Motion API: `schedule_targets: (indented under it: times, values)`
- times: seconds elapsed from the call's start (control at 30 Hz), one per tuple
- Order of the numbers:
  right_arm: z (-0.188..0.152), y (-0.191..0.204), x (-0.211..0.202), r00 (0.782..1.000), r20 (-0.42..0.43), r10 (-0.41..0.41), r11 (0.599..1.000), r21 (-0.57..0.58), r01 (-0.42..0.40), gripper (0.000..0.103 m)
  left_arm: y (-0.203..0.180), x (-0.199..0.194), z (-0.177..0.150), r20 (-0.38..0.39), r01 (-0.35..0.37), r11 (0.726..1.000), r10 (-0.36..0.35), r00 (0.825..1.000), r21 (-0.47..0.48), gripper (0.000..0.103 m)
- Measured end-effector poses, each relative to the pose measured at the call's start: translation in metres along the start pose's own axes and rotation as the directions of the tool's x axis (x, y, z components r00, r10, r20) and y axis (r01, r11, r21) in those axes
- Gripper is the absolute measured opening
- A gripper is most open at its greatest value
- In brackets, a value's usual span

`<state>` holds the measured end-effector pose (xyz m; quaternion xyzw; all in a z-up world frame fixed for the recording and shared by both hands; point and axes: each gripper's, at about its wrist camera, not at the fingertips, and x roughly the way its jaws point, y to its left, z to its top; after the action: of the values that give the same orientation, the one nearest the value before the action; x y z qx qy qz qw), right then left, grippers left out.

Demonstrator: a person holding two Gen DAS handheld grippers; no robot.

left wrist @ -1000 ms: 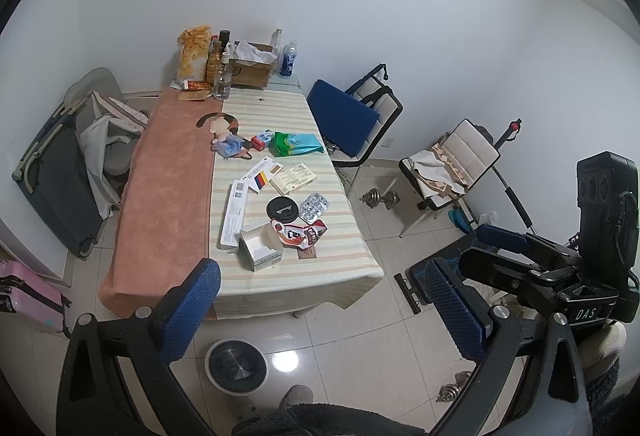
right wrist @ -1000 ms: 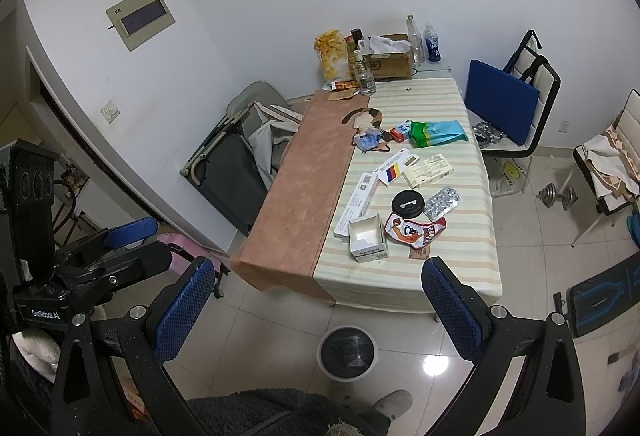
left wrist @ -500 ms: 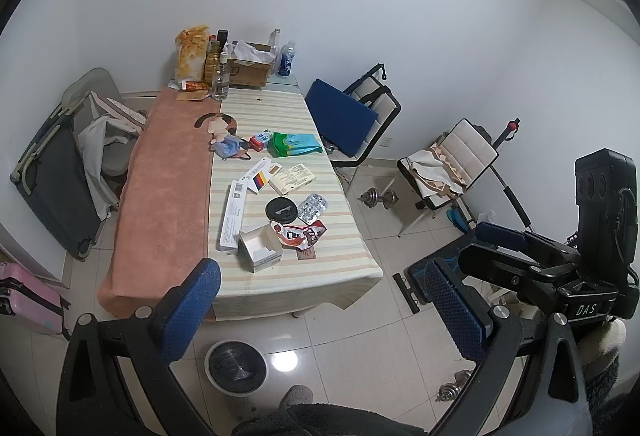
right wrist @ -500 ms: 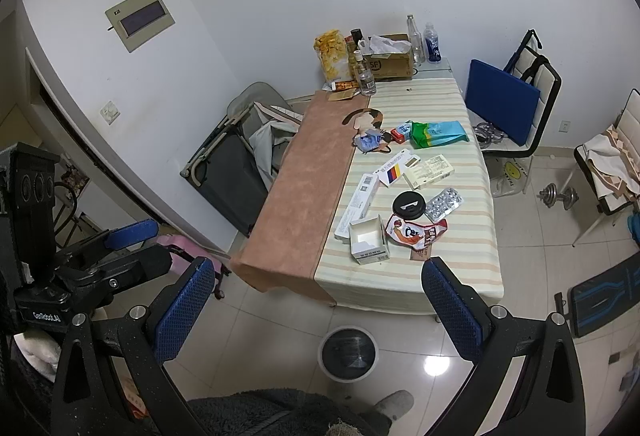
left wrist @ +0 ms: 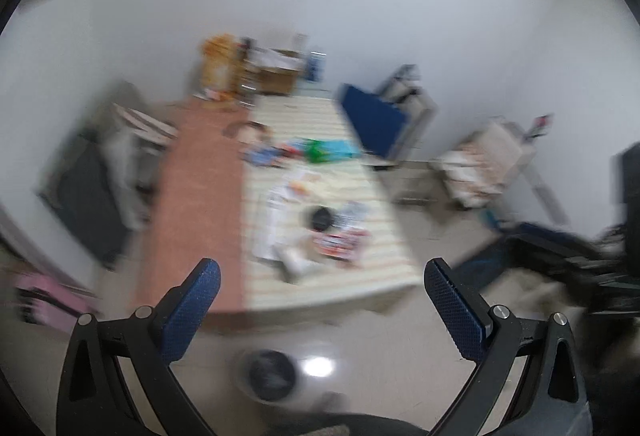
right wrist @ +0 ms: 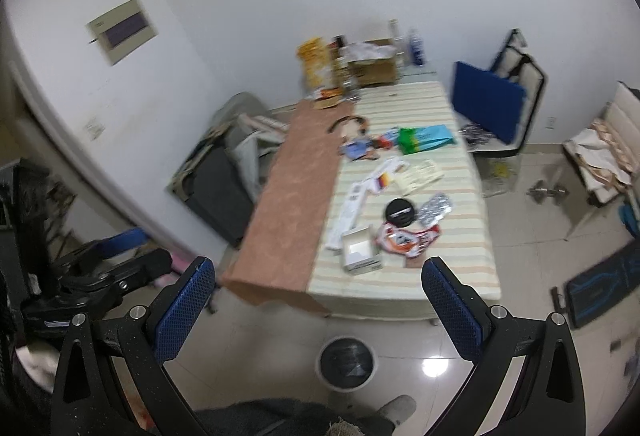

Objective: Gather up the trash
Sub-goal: 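Grasp the small white carton with the left gripper while the right gripper grasps the silver blister pack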

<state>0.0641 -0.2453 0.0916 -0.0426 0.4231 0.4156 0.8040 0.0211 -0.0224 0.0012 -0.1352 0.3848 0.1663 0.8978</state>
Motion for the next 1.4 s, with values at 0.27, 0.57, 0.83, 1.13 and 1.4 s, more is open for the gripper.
schedule_targets:
  times: [0.27, 0.57, 0.83, 1.13, 1.4]
  values:
    - [0.001, -0.069, 0.088, 0.973, -0.089, -0.213, 0.939, 0.256, 0.229, 0.103, 0.025, 0.112, -0.008, -0.156, -0.178, 0.981, 0.164, 0.974, -0.080, 0.103]
    - [0.009, -0.191, 0.247, 0.901, -0.325, -0.288, 0.855, 0.336, 0.395, 0.103, 0.036, 0.299, -0.028, -0.529, -0.124, 0.911, -0.113, 0.841, -0.392, 0.103]
    - [0.019, -0.267, 0.385, 0.837, -0.503, -0.215, 0.856, 0.316, 0.410, 0.103, 0.015, 0.413, -0.046, -0.685, -0.224, 0.857, -0.187, 0.704, -0.464, 0.103]
    - [0.026, -0.293, 0.507, 0.801, -0.582, -0.141, 0.800, 0.409, 0.438, 0.102, 0.014, 0.441, -0.048, -0.719, -0.324, 0.870, -0.049, 0.694, -0.372, 0.076]
    - [0.044, -0.268, 0.540, 0.794, -0.543, -0.275, 0.845, 0.258, 0.469, 0.053, 0.012, 0.438, -0.048, -0.720, -0.361, 0.899, 0.079, 0.689, -0.247, 0.076]
